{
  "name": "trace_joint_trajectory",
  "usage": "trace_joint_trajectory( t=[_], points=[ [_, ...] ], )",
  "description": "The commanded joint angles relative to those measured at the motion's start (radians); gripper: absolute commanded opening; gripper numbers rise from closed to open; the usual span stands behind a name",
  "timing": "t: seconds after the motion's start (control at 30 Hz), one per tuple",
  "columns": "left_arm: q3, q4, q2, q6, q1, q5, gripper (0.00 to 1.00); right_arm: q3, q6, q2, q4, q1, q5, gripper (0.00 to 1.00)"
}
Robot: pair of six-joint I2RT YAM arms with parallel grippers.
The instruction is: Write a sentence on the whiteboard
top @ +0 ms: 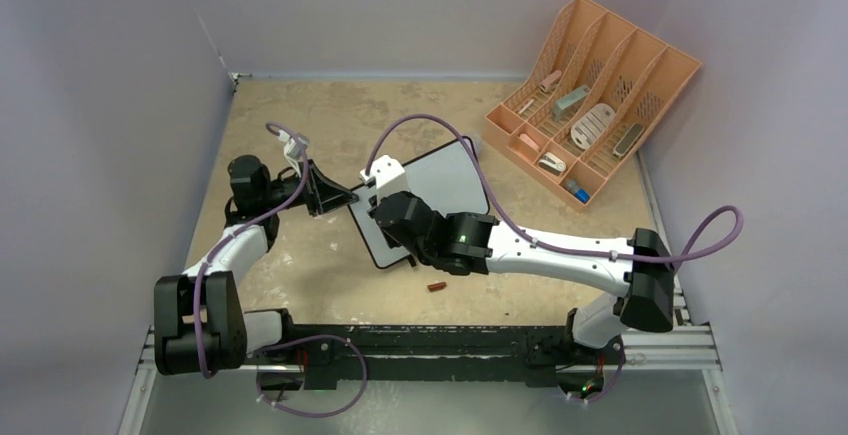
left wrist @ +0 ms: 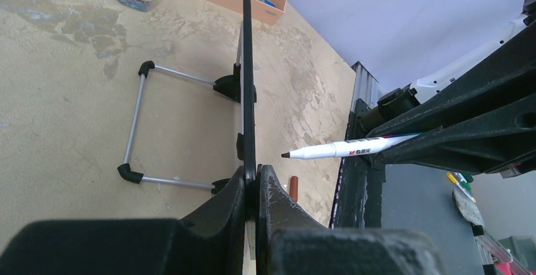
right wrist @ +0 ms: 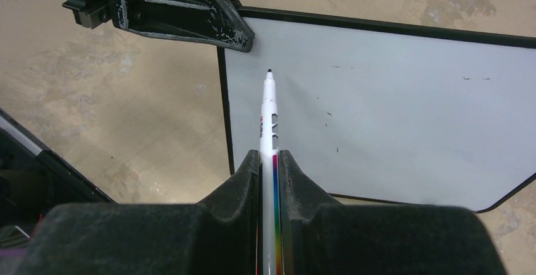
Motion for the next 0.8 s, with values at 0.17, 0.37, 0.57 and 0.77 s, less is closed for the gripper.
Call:
trace_joint_trajectory(
  t=[0.17,0.37,0.57,0.77],
  points=[
    [0.017,-0.02,-0.016,0.054,-0.031,-0.002,0.0,0.104,0.062,0.042,-0.051,0.014,0.05,0.0],
    [0.016,-0.023,-0.021,0.056,-0.036,-0.005,0.0,0.131,0.077,0.069,-0.083,0.017,0.07,0.0],
    [0.016,-0.029,-0.025,0.061,-0.04,-0.009,0.0,0.138,0.08,0.076,-0.071,0.022,0.082,0.0],
    [0.016,-0.03,-0.024,0.062,-0.041,-0.012,0.0,0.14,0.082,0.074,-0.062,0.024,0.1,0.0]
  ],
)
